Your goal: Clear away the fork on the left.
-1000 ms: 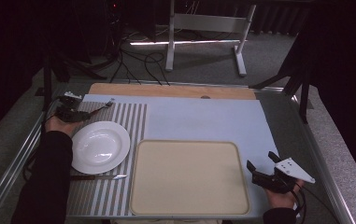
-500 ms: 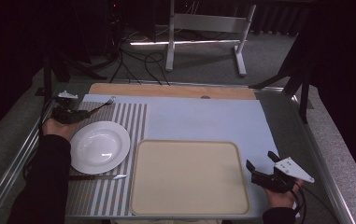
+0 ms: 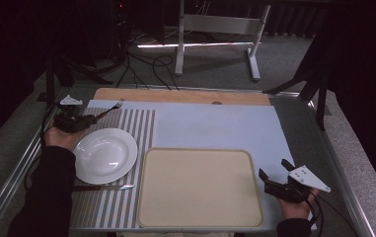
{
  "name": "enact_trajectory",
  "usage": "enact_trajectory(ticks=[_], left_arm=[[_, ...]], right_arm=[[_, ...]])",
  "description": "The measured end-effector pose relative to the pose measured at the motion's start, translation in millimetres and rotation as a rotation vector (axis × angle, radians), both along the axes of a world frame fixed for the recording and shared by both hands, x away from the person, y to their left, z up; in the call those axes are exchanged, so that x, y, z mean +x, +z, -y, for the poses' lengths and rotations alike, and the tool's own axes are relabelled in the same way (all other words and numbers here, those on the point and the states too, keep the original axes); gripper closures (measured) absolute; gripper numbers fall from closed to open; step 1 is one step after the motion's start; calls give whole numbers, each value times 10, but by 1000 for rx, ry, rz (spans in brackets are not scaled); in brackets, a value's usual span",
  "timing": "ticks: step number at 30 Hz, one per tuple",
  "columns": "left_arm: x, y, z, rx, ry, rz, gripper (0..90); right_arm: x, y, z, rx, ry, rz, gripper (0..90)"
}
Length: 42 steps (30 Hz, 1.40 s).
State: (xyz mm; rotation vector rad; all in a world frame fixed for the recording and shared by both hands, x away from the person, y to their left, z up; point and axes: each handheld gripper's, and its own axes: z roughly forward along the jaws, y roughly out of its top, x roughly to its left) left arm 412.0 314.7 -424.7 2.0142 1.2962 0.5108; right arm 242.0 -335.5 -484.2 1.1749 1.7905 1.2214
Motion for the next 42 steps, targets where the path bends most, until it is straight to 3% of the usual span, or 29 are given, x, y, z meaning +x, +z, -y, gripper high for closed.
enact_trajectory(ticks=[17, 26, 42], left_arm=[[-270, 145, 298, -15, -51, 75, 763], [-407, 135, 426, -13, -95, 87, 763], [-627, 84, 577, -31, -92, 124, 763]], right_arm=[[-2, 3, 0, 0, 2, 2, 92], [0, 1, -3, -1, 5, 2, 92], [2, 2, -6, -4, 6, -1, 92]])
